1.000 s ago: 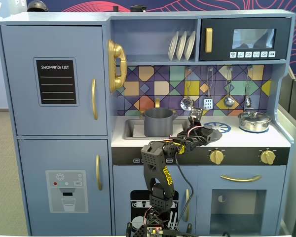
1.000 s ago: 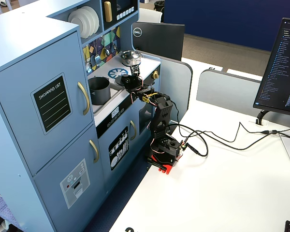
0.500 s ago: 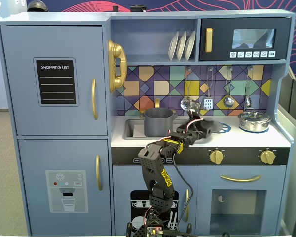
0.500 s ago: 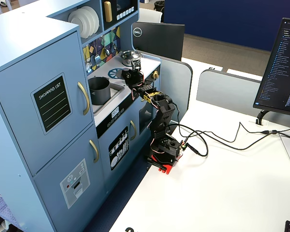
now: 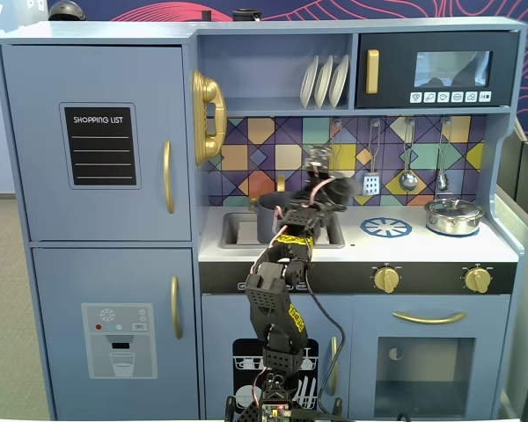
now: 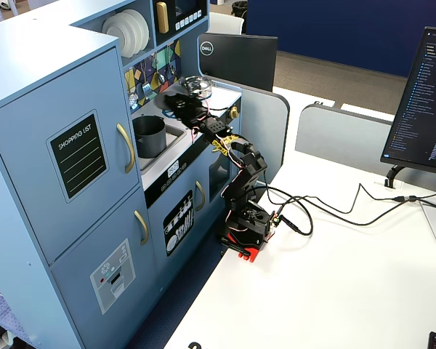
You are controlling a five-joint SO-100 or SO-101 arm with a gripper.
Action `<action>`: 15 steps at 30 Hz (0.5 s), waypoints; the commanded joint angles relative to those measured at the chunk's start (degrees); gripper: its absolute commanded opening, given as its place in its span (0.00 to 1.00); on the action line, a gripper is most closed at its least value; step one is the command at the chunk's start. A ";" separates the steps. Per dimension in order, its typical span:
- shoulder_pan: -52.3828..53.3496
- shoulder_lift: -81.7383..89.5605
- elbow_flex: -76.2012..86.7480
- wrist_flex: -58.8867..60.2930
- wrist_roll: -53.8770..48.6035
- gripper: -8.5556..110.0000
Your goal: Pick up the lid from the counter and put it on the gray recipient
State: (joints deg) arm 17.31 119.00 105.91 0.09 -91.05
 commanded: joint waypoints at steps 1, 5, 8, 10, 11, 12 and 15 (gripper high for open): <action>-4.39 4.13 -4.57 1.14 -0.35 0.07; -7.73 4.04 -3.16 1.49 -0.44 0.07; -9.76 4.31 -1.85 1.93 0.35 0.07; -11.07 4.48 -1.05 2.20 0.44 0.07; -11.60 4.48 -0.70 2.20 0.35 0.07; -12.04 4.48 -0.44 2.20 0.35 0.07; -13.10 4.48 0.44 2.20 0.35 0.07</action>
State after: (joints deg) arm 5.45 120.15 107.31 2.20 -91.05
